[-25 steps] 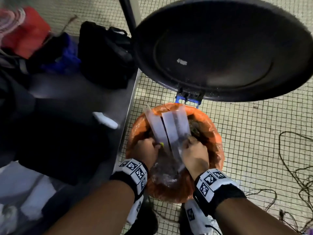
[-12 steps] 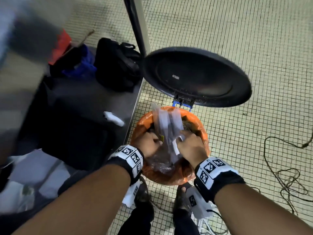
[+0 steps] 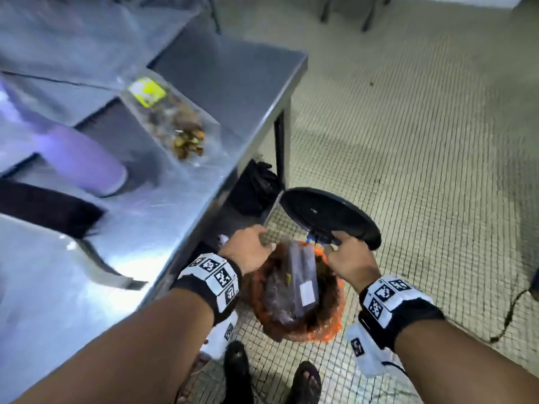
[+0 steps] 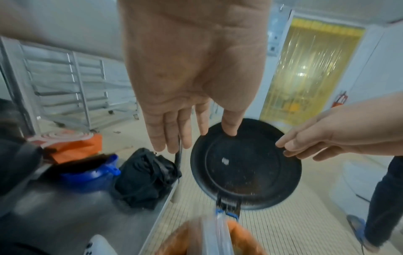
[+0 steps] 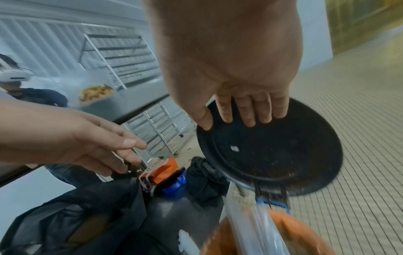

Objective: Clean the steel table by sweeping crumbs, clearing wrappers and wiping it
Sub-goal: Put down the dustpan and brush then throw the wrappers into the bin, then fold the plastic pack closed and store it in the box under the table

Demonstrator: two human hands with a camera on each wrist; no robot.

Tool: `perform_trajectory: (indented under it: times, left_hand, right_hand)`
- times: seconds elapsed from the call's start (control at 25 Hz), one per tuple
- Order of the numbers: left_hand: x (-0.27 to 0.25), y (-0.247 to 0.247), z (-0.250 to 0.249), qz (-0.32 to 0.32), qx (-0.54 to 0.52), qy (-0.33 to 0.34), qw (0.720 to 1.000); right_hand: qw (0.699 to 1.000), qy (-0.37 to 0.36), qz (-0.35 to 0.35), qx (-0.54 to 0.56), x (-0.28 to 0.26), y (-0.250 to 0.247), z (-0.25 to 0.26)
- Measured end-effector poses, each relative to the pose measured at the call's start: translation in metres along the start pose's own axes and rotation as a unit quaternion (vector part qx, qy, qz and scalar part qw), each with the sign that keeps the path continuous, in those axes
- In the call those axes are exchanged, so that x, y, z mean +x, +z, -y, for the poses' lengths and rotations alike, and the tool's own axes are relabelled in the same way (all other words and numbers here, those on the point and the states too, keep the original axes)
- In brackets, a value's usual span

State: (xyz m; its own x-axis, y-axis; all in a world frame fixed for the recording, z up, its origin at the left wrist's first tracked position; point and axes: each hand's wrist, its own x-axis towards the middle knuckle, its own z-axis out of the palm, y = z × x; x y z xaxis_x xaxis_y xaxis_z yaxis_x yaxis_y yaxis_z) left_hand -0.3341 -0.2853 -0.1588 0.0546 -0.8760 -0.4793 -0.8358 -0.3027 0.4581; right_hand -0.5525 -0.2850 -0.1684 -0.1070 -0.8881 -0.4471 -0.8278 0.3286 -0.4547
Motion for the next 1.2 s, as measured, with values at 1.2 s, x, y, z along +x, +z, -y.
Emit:
perform_trajectory:
  times: [1.2]
  left_hand:
    - [-0.511, -0.293, 0.43, -0.435, -0.143, -0.232, 0.858]
  right_hand:
    - [0.841, -0.536, 0.004, -0.068, -0.424, 0.175, 0.506]
